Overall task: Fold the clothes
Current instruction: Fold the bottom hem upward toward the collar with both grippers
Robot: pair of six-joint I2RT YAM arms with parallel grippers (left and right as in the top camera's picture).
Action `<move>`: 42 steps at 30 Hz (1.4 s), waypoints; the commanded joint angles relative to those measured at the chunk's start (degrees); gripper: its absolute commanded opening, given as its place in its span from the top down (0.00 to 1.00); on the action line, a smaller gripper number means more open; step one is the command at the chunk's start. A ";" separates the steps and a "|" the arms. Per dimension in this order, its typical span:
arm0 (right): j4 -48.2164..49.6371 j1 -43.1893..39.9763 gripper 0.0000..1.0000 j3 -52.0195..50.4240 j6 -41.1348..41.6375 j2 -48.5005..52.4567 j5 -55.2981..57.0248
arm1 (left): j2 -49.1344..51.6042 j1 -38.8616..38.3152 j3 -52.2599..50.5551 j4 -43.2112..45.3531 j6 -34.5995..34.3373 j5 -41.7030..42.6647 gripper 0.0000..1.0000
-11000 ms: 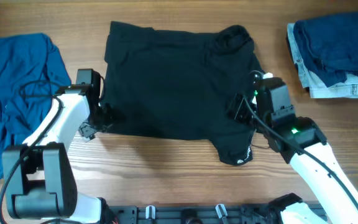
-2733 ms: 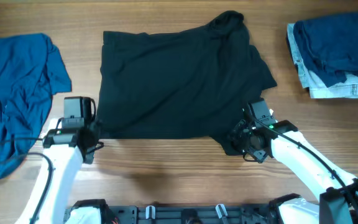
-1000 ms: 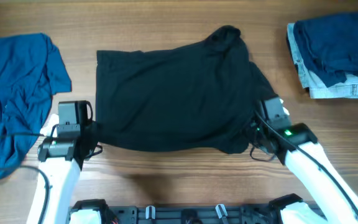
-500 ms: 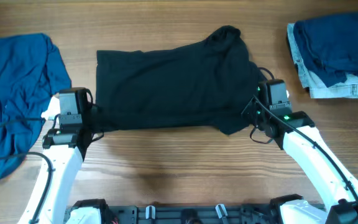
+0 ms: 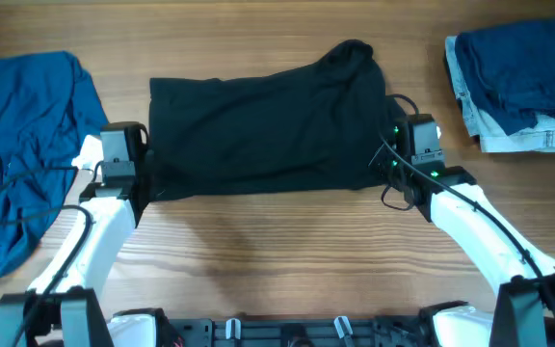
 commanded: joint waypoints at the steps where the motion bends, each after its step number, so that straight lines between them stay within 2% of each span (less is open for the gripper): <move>1: 1.25 -0.24 0.07 1.49 -2.05 1.03 3.85 | 2.34 0.11 -0.15 2.12 4.37 -1.99 0.00; 2: 2.75 -0.24 0.00 1.51 -4.24 1.01 3.82 | 2.32 0.11 -0.13 3.45 6.34 -2.21 0.00; 4: 3.41 -0.42 0.01 2.62 -6.27 1.01 3.78 | 2.19 0.15 0.04 6.69 9.40 -2.75 0.00; 7: -1.40 -1.57 0.00 10.08 -11.67 0.46 3.56 | 1.60 0.15 3.91 5.53 14.14 -1.22 0.00; 9: -5.22 -1.68 0.03 15.82 -15.41 0.46 2.16 | 1.46 0.15 8.59 1.68 19.19 1.86 0.00; 12: -12.22 -1.68 0.08 26.01 -22.21 0.81 -1.57 | 1.84 0.15 21.44 -10.88 26.08 6.40 0.00; 15: -12.20 -1.68 0.13 30.99 -27.71 3.78 -3.04 | 4.52 0.15 32.79 -16.79 34.05 8.90 0.01; 17: -10.34 -1.68 0.13 34.45 -31.23 8.74 -3.21 | 8.98 0.15 39.43 -19.32 37.75 9.14 0.00; 19: -10.01 -1.68 0.13 39.15 -33.90 14.97 -3.43 | 17.59 0.00 47.93 -23.65 41.90 9.81 0.00; 22: -13.60 -1.68 0.13 48.81 -34.42 24.17 -5.05 | 32.48 -0.13 62.79 -31.69 42.47 10.58 0.00; 25: -15.45 -1.66 0.13 53.94 -34.36 29.00 -6.32 | 41.99 -0.70 72.35 -34.47 42.14 10.03 0.01; 27: -15.91 -1.66 0.13 53.94 -34.38 29.46 -6.38 | 44.26 -0.87 73.07 -33.73 42.64 7.45 0.01; 31: -15.91 -1.66 0.15 53.94 -35.39 29.53 -5.75 | 48.76 -1.20 73.05 -33.09 51.69 7.30 0.03; 32: -15.82 -1.66 0.14 53.94 -35.36 29.53 -5.77 | 49.86 -1.42 73.05 -32.85 53.31 6.86 0.06; 35: -15.89 -1.66 0.14 53.94 -35.39 29.53 -5.75 | 53.02 -1.46 73.05 -30.45 54.34 6.21 0.09; 39: -16.06 -1.66 0.16 53.70 -35.28 29.53 -5.75 | 54.38 -1.53 73.05 -28.13 54.34 6.21 0.22; 40: -15.98 -1.66 0.17 53.70 -35.28 29.53 -5.75 | 54.40 -1.51 73.05 -27.98 54.34 6.16 0.27; 41: -16.02 -1.66 0.20 53.70 -35.26 29.53 -5.77 | 54.40 -1.51 73.05 -28.00 54.27 5.33 0.37; 42: -16.13 -1.66 0.20 53.70 -35.23 29.53 -5.77 | 54.42 -1.51 73.02 -27.98 54.27 5.14 0.38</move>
